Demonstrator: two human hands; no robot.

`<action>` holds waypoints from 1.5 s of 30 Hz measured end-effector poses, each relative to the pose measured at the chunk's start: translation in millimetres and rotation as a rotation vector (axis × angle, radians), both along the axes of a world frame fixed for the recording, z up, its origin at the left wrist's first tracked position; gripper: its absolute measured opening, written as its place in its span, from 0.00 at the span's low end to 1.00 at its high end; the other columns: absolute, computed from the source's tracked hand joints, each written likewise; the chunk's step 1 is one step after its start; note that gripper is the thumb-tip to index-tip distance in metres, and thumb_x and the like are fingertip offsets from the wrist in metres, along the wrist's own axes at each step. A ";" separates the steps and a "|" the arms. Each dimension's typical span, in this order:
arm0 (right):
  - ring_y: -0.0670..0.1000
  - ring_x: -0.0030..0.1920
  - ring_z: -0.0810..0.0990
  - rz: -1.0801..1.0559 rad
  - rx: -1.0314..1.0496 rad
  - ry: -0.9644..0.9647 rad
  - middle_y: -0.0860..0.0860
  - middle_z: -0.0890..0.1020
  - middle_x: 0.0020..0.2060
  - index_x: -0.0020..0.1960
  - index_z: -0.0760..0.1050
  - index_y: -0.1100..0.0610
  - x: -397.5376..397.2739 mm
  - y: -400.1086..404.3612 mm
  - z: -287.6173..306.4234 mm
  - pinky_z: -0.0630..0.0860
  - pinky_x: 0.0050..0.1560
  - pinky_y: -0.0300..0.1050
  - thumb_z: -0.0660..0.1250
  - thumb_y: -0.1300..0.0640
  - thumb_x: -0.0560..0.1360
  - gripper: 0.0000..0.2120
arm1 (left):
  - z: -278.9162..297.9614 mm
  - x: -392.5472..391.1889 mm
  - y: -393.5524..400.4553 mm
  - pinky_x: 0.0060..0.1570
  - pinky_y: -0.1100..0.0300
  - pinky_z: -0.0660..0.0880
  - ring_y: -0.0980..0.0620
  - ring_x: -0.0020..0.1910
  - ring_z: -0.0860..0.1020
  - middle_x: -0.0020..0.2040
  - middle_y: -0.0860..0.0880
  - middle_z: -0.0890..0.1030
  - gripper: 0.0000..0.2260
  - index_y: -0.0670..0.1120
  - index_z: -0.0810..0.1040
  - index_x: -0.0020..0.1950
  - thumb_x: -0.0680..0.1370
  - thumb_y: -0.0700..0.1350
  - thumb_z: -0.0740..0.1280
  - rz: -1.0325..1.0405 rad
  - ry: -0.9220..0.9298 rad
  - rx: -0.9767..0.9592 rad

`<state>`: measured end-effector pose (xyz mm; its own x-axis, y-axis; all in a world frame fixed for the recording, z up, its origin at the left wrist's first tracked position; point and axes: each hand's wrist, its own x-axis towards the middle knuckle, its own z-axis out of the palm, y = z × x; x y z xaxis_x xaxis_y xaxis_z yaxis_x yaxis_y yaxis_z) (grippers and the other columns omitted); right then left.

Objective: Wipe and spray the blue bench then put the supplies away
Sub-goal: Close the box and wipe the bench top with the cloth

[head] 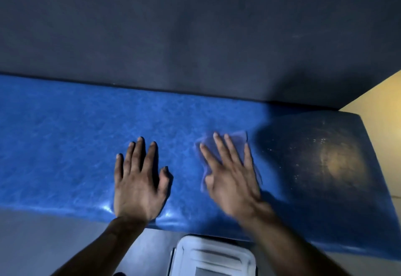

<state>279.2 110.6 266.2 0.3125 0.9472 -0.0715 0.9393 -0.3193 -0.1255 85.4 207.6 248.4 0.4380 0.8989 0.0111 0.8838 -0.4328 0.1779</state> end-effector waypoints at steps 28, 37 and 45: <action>0.60 0.78 0.65 -0.346 0.068 -0.026 0.56 0.67 0.78 0.75 0.72 0.47 -26.5 -121.2 5.4 0.65 0.70 0.72 0.63 0.51 0.63 0.38 | 7.3 83.4 -69.1 0.78 0.35 0.51 0.44 0.83 0.52 0.83 0.45 0.56 0.29 0.50 0.62 0.80 0.79 0.56 0.56 -0.176 -0.006 -0.062; 0.58 0.81 0.58 -0.121 -0.047 -0.070 0.55 0.61 0.81 0.80 0.62 0.45 15.4 -67.8 0.6 0.62 0.73 0.71 0.61 0.51 0.74 0.34 | 2.0 93.5 -74.1 0.78 0.37 0.52 0.47 0.83 0.51 0.83 0.46 0.54 0.29 0.49 0.62 0.81 0.79 0.51 0.55 -0.167 -0.001 -0.077; 0.59 0.82 0.50 -0.125 -0.176 -0.050 0.54 0.54 0.82 0.81 0.54 0.43 81.2 57.8 11.4 0.53 0.74 0.70 0.50 0.43 0.81 0.28 | 0.1 95.5 -75.7 0.77 0.37 0.56 0.45 0.81 0.59 0.81 0.46 0.62 0.28 0.48 0.69 0.77 0.76 0.49 0.58 -0.141 -0.018 -0.012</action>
<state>360.4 168.4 277.6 0.4344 0.8751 -0.2132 0.8945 -0.4468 -0.0116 180.8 132.0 248.5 0.5596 0.8287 0.0103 0.8110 -0.5501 0.1993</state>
